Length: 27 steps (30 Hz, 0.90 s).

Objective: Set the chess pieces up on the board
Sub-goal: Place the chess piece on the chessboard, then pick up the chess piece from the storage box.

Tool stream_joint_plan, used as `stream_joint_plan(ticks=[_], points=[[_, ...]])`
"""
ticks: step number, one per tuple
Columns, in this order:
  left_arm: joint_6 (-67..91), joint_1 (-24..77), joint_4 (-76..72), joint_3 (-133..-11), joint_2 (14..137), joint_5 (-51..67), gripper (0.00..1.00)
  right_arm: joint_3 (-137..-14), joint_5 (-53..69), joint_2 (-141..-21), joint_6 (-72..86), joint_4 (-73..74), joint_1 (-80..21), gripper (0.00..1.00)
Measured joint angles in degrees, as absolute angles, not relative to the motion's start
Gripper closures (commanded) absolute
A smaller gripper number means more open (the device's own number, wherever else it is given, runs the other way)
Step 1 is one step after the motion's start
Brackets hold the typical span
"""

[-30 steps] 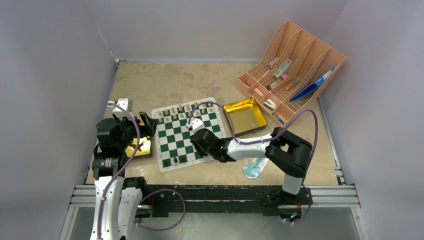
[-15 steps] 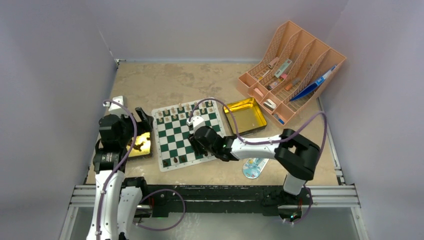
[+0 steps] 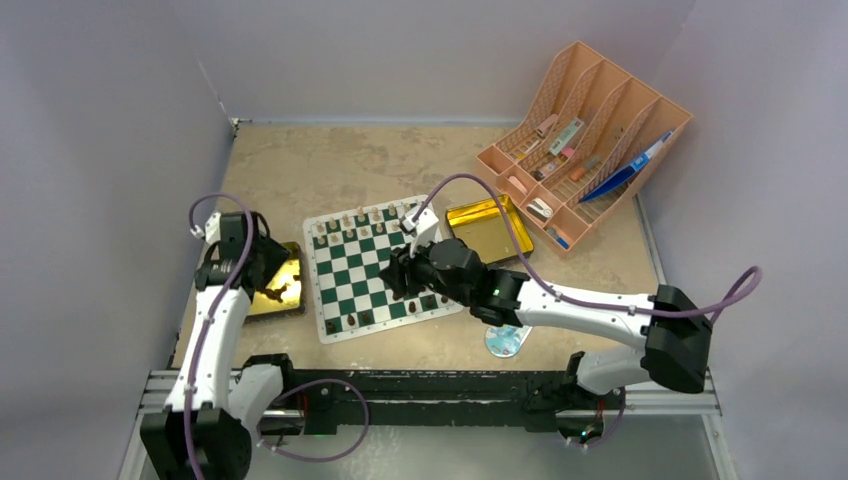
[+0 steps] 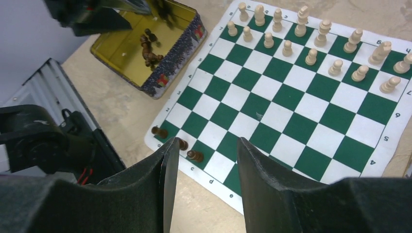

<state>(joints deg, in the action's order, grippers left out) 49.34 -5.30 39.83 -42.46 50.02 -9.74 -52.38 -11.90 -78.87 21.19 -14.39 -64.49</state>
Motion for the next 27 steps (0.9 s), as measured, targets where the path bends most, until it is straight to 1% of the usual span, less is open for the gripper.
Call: stream_joint_plan(ticks=[5, 12, 19, 27], points=[[62.9, -5.6, 44.2, -44.6, 57.5, -9.8, 0.6, -52.0, -10.3, -75.7, 20.9, -14.0, -64.5, 0.52], [78.3, -5.8, 46.0, -43.8, 58.2, -9.5, 0.64, -51.9, -9.5, -72.1, 20.5, -13.6, -64.5, 0.53], [84.6, -6.7, 45.8, -42.8, 62.7, -9.3, 0.64, -50.2, -9.7, -69.1, 20.2, -13.7, -64.5, 0.53], [84.9, -9.7, 43.8, -40.3, 66.9, -6.3, 0.66, -50.2, -9.9, -68.8, 19.2, -13.6, -64.5, 0.54]])
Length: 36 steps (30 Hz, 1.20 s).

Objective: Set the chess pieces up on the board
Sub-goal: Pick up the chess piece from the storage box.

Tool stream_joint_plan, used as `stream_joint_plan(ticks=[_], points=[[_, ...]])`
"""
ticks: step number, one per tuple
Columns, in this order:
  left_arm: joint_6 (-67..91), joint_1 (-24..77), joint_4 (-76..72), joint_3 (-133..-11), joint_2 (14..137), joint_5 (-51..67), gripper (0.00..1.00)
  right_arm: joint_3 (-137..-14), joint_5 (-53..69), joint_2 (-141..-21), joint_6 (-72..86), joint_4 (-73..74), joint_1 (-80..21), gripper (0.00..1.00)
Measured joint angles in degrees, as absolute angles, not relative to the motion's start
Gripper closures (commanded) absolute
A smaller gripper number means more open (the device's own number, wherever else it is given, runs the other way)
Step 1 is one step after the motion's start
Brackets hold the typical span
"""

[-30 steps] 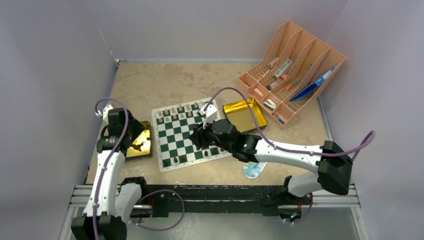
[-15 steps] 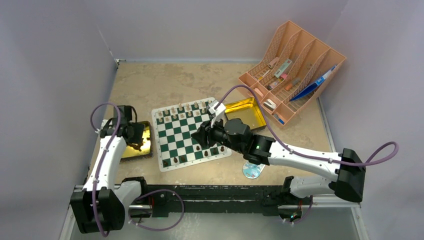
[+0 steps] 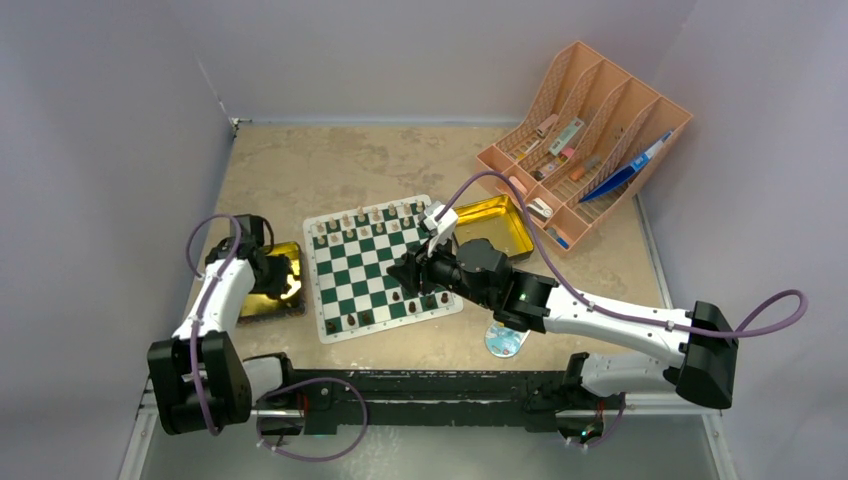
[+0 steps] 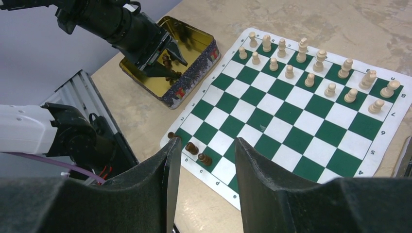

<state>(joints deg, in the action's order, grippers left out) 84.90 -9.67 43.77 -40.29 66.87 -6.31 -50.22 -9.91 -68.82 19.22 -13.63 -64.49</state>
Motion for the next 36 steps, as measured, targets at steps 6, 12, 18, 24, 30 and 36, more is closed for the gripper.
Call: stream_joint_plan(ticks=[6, 12, 18, 24, 30, 36], points=[[83.6, -11.3, 40.7, -39.4, 69.6, -3.5, 0.66, -50.2, -9.9, -68.9, 19.0, -13.6, -64.5, 0.54], [81.2, -12.8, 36.6, -39.4, 71.3, -2.3, 0.65, -50.4, -11.0, -69.1, 18.9, -13.1, -64.5, 0.55], [79.7, -13.0, 34.4, -39.4, 74.2, -2.0, 0.65, -50.8, -11.1, -69.6, 18.9, -13.2, -64.5, 0.55], [79.7, -13.0, 33.4, -38.8, 76.8, -1.7, 0.66, -50.9, -11.0, -70.0, 18.9, -13.1, -64.5, 0.55], [79.8, -13.1, 32.7, -38.7, 77.9, -0.5, 0.72, -50.9, -11.0, -70.1, 18.9, -13.0, -64.5, 0.55], [79.9, -13.1, 32.4, -38.7, 78.3, -0.2, 1.0, -50.9, -11.1, -70.1, 19.0, -12.8, -64.5, 0.56]])
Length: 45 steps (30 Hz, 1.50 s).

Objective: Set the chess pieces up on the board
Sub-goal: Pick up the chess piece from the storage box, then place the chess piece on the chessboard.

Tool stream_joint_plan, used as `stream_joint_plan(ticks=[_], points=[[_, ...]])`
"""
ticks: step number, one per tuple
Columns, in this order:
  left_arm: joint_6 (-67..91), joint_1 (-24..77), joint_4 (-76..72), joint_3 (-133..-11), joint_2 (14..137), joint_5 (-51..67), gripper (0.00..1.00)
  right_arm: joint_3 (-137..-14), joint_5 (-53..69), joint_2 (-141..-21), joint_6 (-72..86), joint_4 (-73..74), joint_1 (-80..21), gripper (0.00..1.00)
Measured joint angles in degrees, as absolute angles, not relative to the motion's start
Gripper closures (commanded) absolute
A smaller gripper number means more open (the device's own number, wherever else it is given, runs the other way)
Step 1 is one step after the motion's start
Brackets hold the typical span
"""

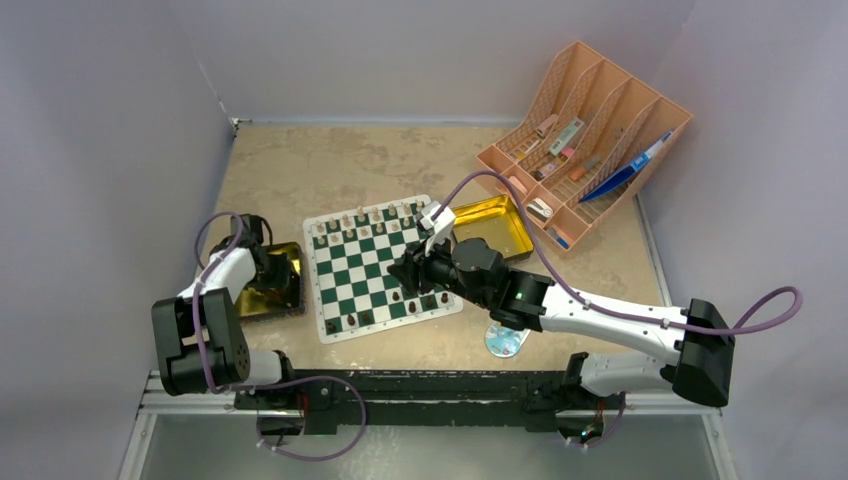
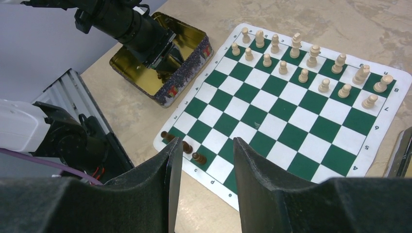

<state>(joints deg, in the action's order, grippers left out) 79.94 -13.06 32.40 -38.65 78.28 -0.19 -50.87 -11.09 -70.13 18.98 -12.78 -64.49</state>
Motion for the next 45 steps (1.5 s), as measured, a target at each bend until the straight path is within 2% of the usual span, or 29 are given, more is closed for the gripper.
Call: stream_joint_plan(ticks=[8, 14, 19, 25, 32, 38, 45], points=[[80.0, -13.1, 36.1, -39.3, 75.8, -1.8, 1.0, -50.9, -12.6, -68.9, 19.0, -12.3, -64.5, 0.55], [76.7, -13.1, 40.8, -43.9, 66.1, -6.6, 1.0, -50.9, -12.4, -67.7, 19.0, -12.4, -64.5, 0.55], [68.5, -13.1, 38.3, -46.0, 58.5, -6.0, 1.0, -50.9, -11.4, -67.7, 19.4, -12.8, -64.5, 0.54], [58.2, -13.1, 28.8, -45.0, 50.0, 5.3, 1.0, -49.1, -10.6, -66.8, 21.0, -14.5, -64.5, 0.51], [52.3, -12.2, 10.1, -38.5, 47.3, 27.7, 1.0, -46.0, -8.7, -65.2, 21.9, -20.4, -64.5, 0.4], [49.7, 1.0, -0.2, -36.6, 48.7, 37.7, 1.0, -46.0, -9.6, -66.2, 19.3, -23.7, -64.4, 0.37], [45.7, 13.0, -8.8, -36.6, 48.1, 43.0, 1.0, -46.2, -9.8, -68.3, 18.1, -25.6, -64.3, 0.4]])
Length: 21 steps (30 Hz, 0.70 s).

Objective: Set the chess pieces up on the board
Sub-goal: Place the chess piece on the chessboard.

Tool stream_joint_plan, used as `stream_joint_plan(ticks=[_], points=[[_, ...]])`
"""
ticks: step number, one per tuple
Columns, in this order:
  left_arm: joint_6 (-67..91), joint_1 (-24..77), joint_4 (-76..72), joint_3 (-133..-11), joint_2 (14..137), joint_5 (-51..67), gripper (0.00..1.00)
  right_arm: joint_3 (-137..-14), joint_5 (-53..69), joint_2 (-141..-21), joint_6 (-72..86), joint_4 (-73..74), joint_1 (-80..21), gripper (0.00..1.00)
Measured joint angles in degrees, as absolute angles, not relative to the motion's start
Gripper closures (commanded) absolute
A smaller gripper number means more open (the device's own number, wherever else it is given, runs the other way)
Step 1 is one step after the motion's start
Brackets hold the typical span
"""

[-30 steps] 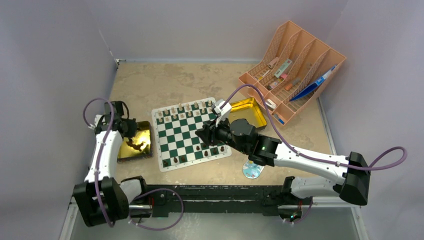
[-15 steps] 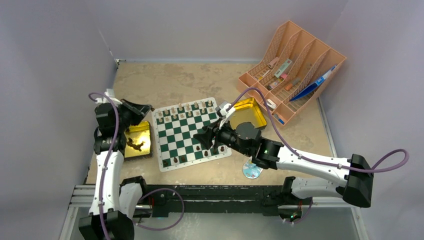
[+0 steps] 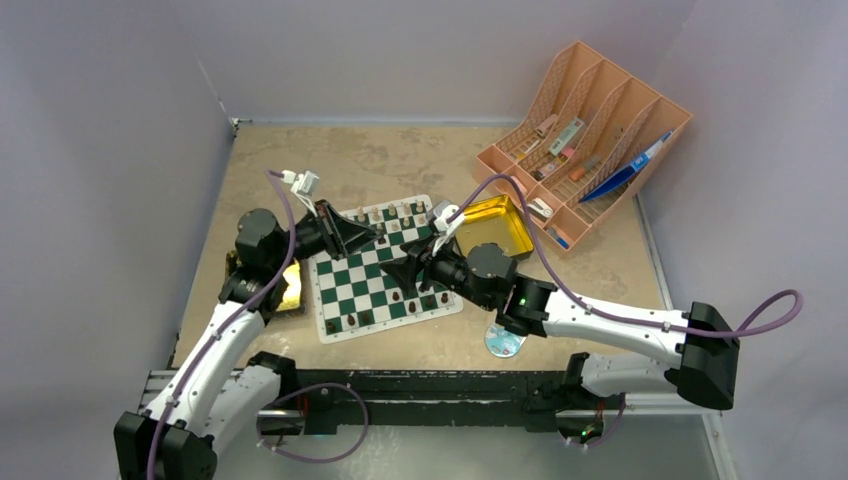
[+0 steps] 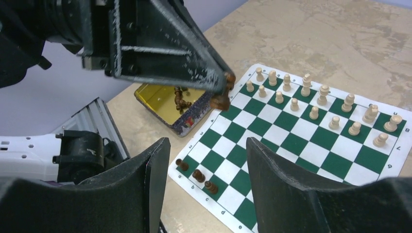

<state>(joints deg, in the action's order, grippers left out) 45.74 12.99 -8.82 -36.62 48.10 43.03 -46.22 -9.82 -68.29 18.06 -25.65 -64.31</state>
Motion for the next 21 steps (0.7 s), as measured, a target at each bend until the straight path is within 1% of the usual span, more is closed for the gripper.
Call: stream_joint_plan(ticks=[4, 7, 8, 13, 15, 17, 21], points=[[44.2, 16.3, -11.0, -36.6, 46.9, 44.3, 1.0, -46.2, -9.9, -68.3, 18.1, -27.4, -64.3, 0.45], [43.0, 17.9, -11.9, -36.6, 46.2, 45.7, 1.0, -46.2, -9.9, -68.3, 18.3, -28.3, -64.3, 0.53], [42.7, 18.2, -12.3, -36.5, 46.0, 46.1, 1.0, -46.2, -9.9, -68.3, 18.4, -28.6, -64.3, 0.57], [41.3, 18.8, -12.5, -36.1, 45.0, 47.4, 1.0, -46.2, -9.8, -68.2, 18.3, -29.9, -64.4, 0.89], [40.7, 18.8, -12.2, -36.1, 44.8, 47.7, 1.0, -46.1, -9.8, -68.2, 17.7, -30.0, -64.5, 0.96], [39.8, 18.8, -11.1, -36.3, 44.8, 47.7, 1.0, -45.8, -9.6, -68.2, 16.9, -30.3, -64.5, 1.0], [36.1, 18.9, -5.1, -38.8, 45.3, 49.0, 1.0, -44.6, -8.1, -67.8, 13.6, -31.1, -64.5, 1.0]])
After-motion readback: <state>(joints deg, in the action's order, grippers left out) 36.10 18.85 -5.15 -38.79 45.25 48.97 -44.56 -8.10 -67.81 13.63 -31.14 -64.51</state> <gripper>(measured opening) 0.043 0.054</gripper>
